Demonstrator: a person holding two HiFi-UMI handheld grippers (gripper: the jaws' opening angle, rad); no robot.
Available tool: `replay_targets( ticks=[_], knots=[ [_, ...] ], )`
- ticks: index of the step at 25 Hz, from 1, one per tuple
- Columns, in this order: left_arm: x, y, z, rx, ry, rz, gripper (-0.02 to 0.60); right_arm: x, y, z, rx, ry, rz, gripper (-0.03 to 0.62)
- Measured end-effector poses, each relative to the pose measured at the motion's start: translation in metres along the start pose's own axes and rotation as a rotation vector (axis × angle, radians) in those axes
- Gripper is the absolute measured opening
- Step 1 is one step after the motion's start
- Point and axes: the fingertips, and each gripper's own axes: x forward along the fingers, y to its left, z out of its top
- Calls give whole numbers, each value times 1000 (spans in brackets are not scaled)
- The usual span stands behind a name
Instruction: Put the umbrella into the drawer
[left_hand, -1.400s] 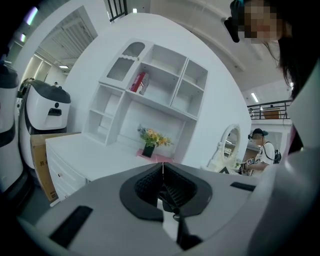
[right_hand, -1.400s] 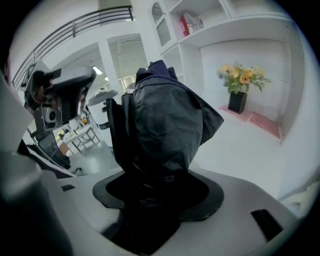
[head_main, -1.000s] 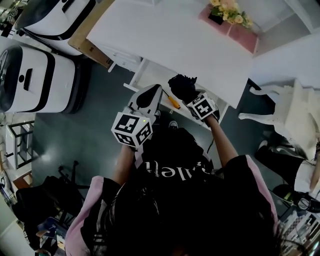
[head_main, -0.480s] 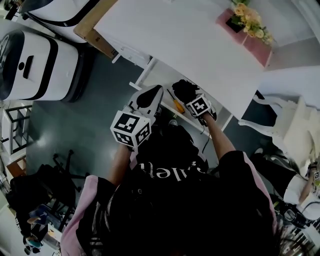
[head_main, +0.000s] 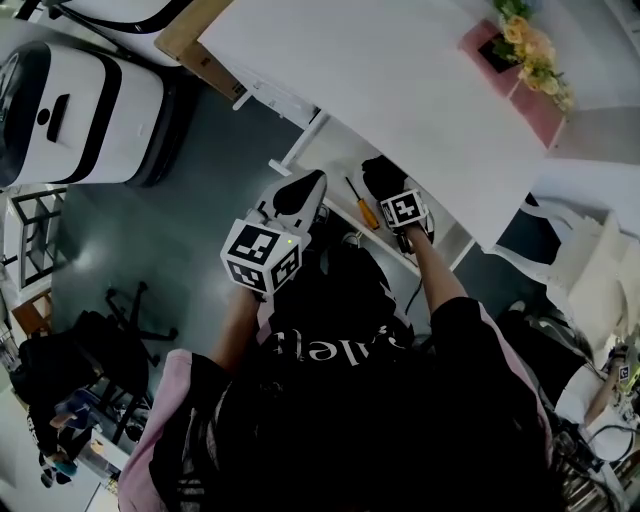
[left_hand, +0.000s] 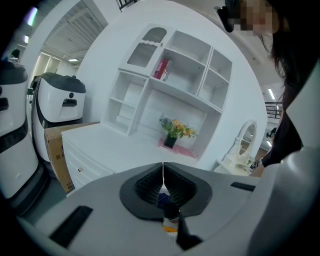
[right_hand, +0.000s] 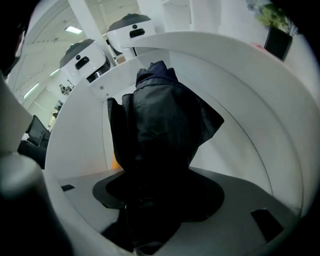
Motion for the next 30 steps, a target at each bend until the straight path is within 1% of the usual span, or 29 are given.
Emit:
replay_targets(
  ticks=[2,5,8,11,12,16,22,25,27,30],
  knots=[
    [-1,4,-2,-2,10,3,17,4,-3,-3,28,-4,-22,284],
    [-4,11,-4,-1,20,9,17,6,-3,-6,32,-2,-51,284],
    [-6,19,-5,-4,22,21,17,7,7,-10,55,34,-41,284],
    [-8,22,-8,-8,24,22,17,7,0,-4,28,-1,-99,284],
    [-9,22,-8,-8,25,19,17,7,0,-4,25,-10,-105,284],
    [-8,19,-9,-3,25,4,17,9,2,1,6,-45,-90,284],
    [-14,18,-8,3,30,-15,17,6,5,6,14,-25,-94,291],
    [-14,18,-7,6,31,-23,17,-4,4,-4,33,6,-111,291],
    [-13,18,-6,1,24,-26,17,-14,7,-5,46,-12,-110,291],
    [-11,15,-3,0,18,-42,17,-34,13,-6,107,-72,-97,290]
  ],
)
